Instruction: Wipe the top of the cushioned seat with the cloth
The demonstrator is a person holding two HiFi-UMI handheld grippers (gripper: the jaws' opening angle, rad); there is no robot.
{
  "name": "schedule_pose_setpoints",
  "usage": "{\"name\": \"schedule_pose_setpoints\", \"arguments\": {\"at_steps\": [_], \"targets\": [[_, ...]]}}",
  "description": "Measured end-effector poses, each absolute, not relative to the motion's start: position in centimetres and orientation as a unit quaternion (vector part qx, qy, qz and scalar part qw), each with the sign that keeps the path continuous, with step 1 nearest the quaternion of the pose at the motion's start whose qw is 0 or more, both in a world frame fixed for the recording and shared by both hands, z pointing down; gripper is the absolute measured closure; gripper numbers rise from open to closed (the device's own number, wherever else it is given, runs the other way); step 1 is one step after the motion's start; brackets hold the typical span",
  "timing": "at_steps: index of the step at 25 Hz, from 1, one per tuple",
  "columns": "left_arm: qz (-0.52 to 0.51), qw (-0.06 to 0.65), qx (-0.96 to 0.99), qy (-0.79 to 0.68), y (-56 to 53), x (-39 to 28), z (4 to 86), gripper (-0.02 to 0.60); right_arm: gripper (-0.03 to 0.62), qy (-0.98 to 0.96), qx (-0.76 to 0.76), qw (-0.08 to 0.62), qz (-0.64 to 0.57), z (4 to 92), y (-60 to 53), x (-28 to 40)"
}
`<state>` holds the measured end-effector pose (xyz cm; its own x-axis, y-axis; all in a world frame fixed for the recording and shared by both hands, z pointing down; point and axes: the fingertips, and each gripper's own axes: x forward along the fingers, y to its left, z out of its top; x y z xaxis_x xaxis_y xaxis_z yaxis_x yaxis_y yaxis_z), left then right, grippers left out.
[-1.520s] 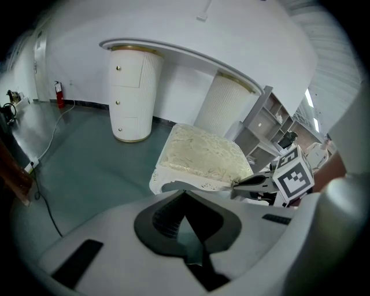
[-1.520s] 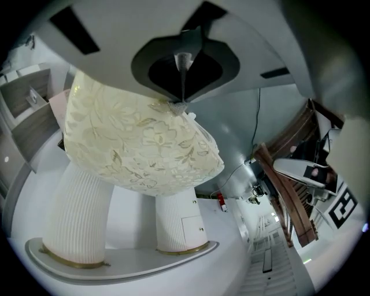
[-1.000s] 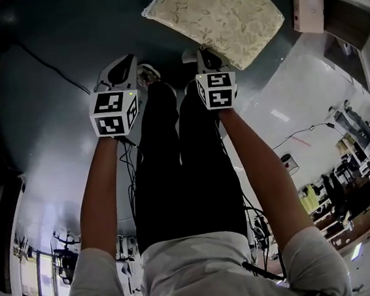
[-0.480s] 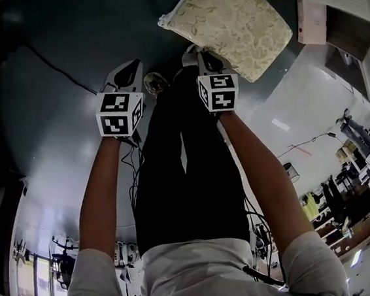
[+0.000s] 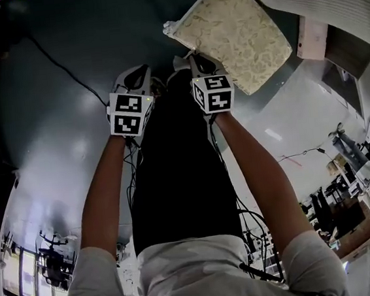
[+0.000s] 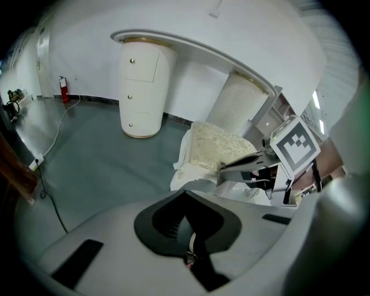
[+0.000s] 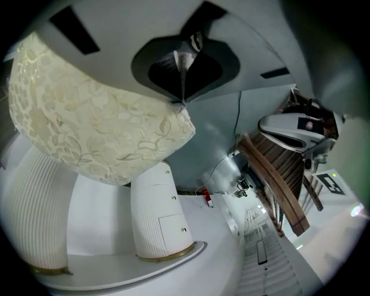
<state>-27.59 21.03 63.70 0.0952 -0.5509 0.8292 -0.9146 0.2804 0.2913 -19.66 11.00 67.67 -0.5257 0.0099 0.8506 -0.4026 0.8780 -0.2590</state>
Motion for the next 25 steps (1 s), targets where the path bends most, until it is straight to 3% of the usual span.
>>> {"name": "schedule_pose_setpoints", "arguments": {"at_steps": [9, 18, 25], "targets": [[0.212, 0.470, 0.552, -0.655, 19.7, -29.0, 63.5, 0.568, 0.576, -0.843, 0.069, 0.472, 0.248, 67.3, 11.1, -22.8], [0.168, 0.500, 0.541, -0.655, 17.3, -29.5, 63.0, 0.568, 0.576, -0.840, 0.022, 0.471, 0.268, 66.4, 10.6, -25.8], [0.176, 0.464, 0.570, -0.655, 15.4, -31.4, 63.6, 0.568, 0.576, -0.843, 0.010, 0.455, 0.285, 66.6, 10.2, -28.4]]}}
